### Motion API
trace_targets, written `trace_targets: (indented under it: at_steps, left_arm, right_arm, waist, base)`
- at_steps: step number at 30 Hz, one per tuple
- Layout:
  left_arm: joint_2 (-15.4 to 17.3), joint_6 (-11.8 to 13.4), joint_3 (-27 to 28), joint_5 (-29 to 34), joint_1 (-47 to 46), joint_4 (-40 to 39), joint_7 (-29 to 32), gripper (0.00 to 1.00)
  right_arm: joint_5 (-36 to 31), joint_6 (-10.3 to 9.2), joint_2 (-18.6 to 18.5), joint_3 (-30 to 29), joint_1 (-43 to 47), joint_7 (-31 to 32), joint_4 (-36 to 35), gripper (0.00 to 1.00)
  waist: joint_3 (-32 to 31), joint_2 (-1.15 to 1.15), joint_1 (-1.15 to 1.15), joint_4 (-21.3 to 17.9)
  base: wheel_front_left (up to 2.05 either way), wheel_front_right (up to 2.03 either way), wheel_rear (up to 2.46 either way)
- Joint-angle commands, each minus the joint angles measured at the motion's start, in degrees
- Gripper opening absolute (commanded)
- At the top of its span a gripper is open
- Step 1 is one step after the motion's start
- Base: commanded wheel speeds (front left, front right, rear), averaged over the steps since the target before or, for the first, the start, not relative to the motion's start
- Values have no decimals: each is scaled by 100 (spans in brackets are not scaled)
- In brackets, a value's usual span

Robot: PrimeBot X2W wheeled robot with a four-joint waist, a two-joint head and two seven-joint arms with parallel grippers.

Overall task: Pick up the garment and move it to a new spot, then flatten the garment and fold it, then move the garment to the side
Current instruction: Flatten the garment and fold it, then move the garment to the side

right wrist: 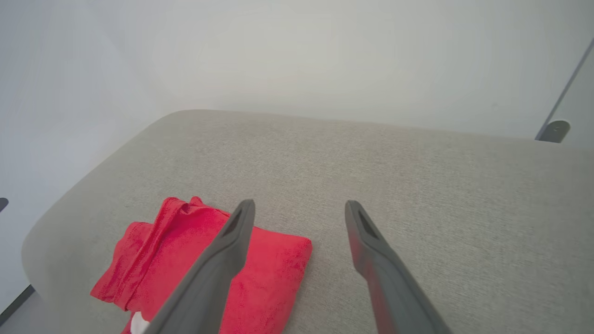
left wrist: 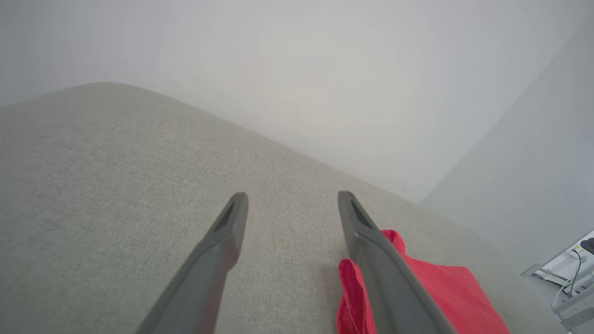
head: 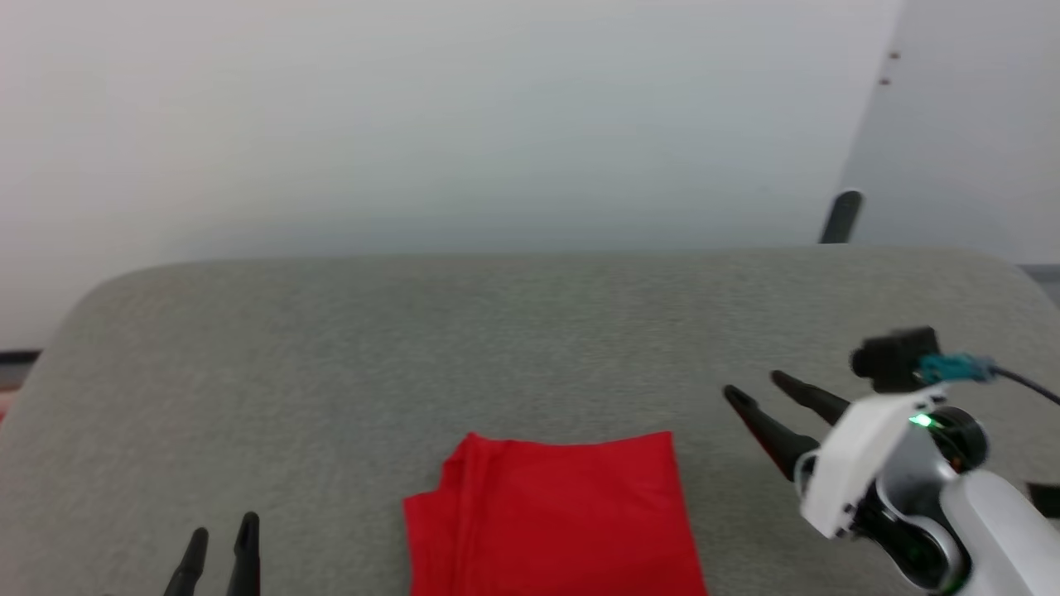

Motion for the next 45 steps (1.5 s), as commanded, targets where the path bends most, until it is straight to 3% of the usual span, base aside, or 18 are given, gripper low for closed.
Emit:
trace_targets:
  at_steps: [1, 10, 18, 31, 45]
  left_arm:
    - [6, 10, 35, 56, 75, -29, -27, 100]
    - [-34, -26, 251, 346, 225, -91, -44, 100]
    - [-101, -101, 536, 625, 353, -110, -43, 100]
    - [-162, -243, 810, 867, 359, 33, -42, 100]
    - [-256, -302, 869, 993, 247, 92, -43, 100]
  right_arm:
    - [-71, -1, -109, -3, 167, -194, -73, 100]
    - [-431, -1, -687, -81, 741, -1628, -333, 100]
    - [-668, 0, -845, -401, 1210, -2488, -372, 100]
    - [-886, -1, -687, -928, 1833, -2757, -422, 100]
    - [-1037, -1, -554, -1021, 1929, -2651, -444, 100]
  waist:
    - [-82, 0, 0, -350]
    - [-181, 0, 0, -657]
    - [-251, 0, 0, -637]
    - [-295, 0, 0, -429]
    - [-291, 0, 0, -315]
  base:
    - [0, 0, 0]
    - [0, 0, 0]
    - [0, 0, 0]
    - [0, 0, 0]
    - [0, 0, 0]
